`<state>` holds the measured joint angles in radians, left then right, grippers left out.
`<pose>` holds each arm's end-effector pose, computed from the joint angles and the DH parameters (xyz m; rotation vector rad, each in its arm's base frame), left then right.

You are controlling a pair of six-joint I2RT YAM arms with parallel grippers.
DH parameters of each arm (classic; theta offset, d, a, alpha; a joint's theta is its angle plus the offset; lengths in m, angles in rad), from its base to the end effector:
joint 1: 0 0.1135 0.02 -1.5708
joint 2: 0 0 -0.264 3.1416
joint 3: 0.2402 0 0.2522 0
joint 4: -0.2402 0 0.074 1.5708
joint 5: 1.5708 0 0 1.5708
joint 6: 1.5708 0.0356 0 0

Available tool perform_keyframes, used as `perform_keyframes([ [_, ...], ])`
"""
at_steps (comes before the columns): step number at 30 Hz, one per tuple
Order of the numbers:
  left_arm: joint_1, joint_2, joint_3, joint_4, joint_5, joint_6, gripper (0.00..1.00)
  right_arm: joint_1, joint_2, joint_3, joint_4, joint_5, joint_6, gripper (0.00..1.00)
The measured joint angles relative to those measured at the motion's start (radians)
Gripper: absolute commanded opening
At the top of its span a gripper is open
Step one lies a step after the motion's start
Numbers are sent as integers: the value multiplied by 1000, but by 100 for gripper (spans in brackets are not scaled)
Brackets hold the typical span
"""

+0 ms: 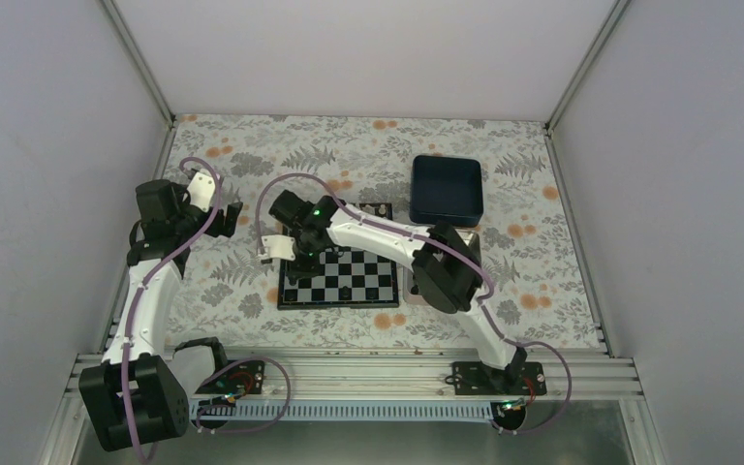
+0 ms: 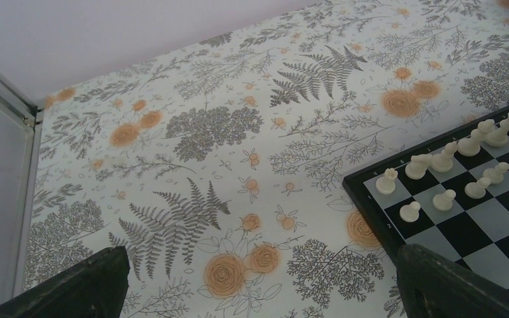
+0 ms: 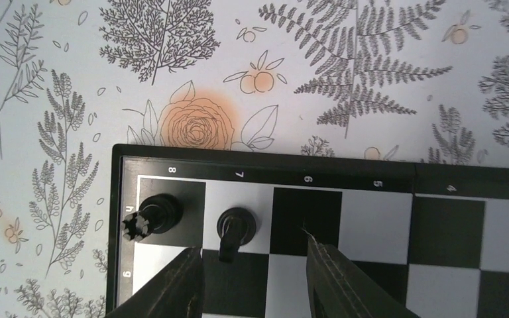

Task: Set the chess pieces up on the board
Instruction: Move the chess piece to the chessboard.

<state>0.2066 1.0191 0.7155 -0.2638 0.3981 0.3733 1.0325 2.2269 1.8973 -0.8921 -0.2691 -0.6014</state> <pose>0.2215 0.0323 0.2649 0.4020 2.0510 -0.0758 0.2325 0.4078 0.1984 -2.1018 1.8809 0.4792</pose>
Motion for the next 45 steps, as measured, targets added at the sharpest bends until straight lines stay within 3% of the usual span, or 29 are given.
perform_keyframes([
  [7,0,0,0,0,0,0,100,10,55,17,-7,-6,1,34],
  [20,0,0,-1,1,3,0,100,18,60,25,-12,-3,4,5],
  [45,0,0,-2,1,2,0,100,29,-34,-111,-45,-2,0,4],
])
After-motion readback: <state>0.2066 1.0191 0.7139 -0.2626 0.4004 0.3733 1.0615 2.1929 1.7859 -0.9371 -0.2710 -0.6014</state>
